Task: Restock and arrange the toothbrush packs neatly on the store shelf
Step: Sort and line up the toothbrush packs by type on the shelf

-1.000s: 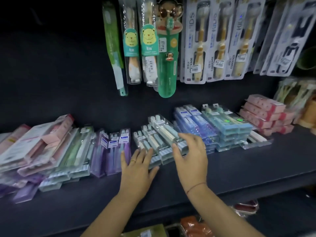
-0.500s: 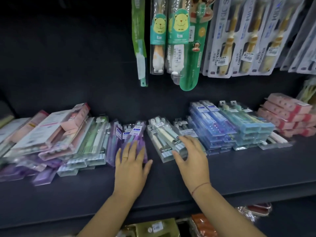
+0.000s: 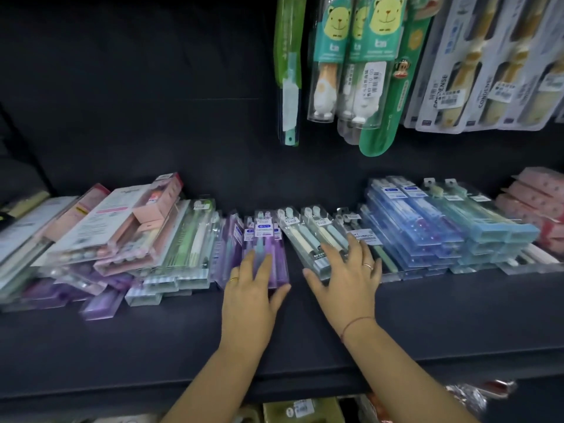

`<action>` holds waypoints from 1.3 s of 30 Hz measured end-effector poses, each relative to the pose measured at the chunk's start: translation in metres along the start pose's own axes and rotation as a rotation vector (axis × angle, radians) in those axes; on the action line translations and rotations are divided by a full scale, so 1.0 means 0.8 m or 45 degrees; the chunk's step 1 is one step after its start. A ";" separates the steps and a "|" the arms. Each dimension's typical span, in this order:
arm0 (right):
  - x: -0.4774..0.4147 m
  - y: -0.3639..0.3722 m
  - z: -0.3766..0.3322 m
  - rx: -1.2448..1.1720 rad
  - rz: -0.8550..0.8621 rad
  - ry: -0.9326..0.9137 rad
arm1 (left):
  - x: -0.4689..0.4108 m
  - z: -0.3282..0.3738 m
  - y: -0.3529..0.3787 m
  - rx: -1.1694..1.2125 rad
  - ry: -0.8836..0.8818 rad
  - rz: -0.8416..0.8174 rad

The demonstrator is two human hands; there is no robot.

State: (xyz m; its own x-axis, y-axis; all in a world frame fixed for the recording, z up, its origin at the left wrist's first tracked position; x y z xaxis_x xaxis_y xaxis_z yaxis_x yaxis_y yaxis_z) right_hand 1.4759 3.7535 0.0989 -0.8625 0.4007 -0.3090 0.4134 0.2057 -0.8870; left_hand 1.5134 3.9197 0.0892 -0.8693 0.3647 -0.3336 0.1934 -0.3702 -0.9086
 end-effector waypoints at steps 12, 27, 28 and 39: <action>0.026 -0.033 -0.052 -0.198 0.194 -0.214 | 0.010 -0.032 -0.048 -0.137 -0.159 0.235; 0.030 0.046 -0.085 -0.698 -0.458 -0.127 | 0.027 -0.043 -0.028 -0.112 -0.251 0.103; 0.031 0.046 -0.083 -0.683 -0.456 -0.123 | 0.027 -0.044 -0.025 -0.133 -0.225 0.094; 0.044 0.038 -0.064 -0.744 -0.459 -0.109 | 0.050 -0.053 -0.036 0.077 -0.246 0.057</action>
State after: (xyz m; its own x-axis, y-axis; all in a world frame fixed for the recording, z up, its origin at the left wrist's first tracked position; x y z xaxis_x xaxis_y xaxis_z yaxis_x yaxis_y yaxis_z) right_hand 1.4728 3.8195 0.0790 -0.9857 0.1499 -0.0765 0.1650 0.7699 -0.6165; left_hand 1.4922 3.9812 0.0913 -0.9326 0.1782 -0.3140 0.2115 -0.4349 -0.8753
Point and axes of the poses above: each hand's wrist, its own x-axis away from the middle knuckle, its own y-axis out of the palm, z = x × y, the point moved 8 cm from there along -x, towards the middle knuckle, and after that the axes turned 9 degrees about -z, right-handed, at the moved point
